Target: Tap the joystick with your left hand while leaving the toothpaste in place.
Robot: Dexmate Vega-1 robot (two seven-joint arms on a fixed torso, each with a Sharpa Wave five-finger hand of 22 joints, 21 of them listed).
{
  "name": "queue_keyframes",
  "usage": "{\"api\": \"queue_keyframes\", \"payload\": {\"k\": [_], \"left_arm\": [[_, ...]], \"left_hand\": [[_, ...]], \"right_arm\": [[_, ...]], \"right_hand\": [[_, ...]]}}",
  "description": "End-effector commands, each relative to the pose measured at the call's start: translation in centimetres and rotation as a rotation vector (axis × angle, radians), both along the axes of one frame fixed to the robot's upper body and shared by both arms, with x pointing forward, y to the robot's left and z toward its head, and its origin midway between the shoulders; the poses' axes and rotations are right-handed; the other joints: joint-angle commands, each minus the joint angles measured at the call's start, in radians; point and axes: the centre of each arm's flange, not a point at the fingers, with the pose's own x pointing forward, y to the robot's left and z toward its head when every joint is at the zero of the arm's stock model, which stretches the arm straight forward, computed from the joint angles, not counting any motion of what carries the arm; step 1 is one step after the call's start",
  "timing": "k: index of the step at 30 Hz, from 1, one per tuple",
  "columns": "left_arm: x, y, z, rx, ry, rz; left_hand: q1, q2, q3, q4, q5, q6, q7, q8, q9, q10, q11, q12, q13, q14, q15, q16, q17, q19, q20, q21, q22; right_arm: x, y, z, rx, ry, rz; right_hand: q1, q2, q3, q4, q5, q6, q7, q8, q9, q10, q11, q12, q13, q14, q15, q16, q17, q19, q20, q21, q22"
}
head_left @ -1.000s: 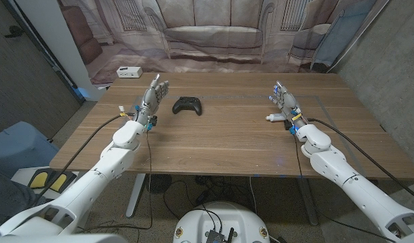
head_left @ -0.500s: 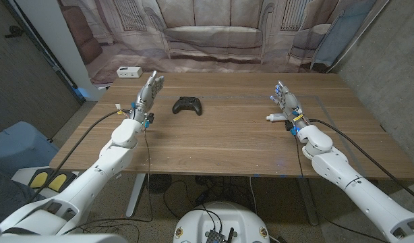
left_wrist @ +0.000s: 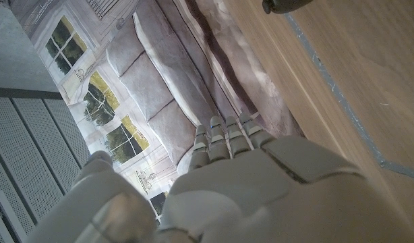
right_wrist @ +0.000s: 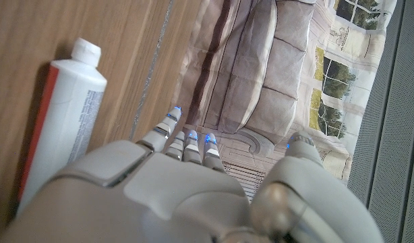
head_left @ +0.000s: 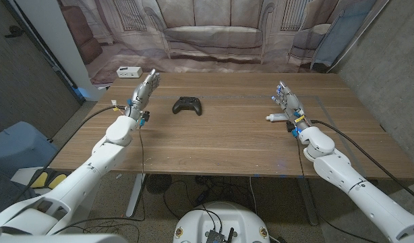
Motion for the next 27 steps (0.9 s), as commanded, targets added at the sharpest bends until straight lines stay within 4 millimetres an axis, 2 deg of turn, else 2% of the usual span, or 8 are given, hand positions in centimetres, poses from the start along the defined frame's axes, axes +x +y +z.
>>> {"api": "queue_keyframes", "payload": {"k": [1,27], "left_arm": [[-0.9,0.8,1.2,0.061,-0.048,0.126],[-2.4,0.1,2.4,0.275,-0.122,0.428]], "left_hand": [[0.016,0.003,0.002,-0.005,-0.002,0.023,-0.006,0.008,0.004,0.009,-0.007,0.000,0.002,0.009,0.000,-0.001,0.005,-0.004,0.011,-0.006,0.002],[0.024,0.008,-0.001,-0.013,-0.005,0.096,0.001,0.027,0.005,0.048,-0.018,0.010,0.003,0.045,-0.014,0.004,0.005,0.014,0.010,-0.019,0.002]], "right_arm": [[-0.3,-0.2,-0.2,0.001,0.007,0.000],[-1.3,-0.3,0.1,0.015,-0.047,-0.003]], "right_hand": [[-0.001,0.013,0.001,-0.006,0.005,0.009,-0.004,0.005,0.001,0.005,0.003,0.003,0.006,0.002,0.005,0.001,0.003,0.011,-0.002,-0.001,0.006],[-0.004,0.013,-0.002,-0.009,0.005,0.030,0.003,0.011,0.001,0.026,0.004,0.007,0.006,0.017,0.002,0.003,0.003,0.022,-0.001,-0.001,0.006]]}}
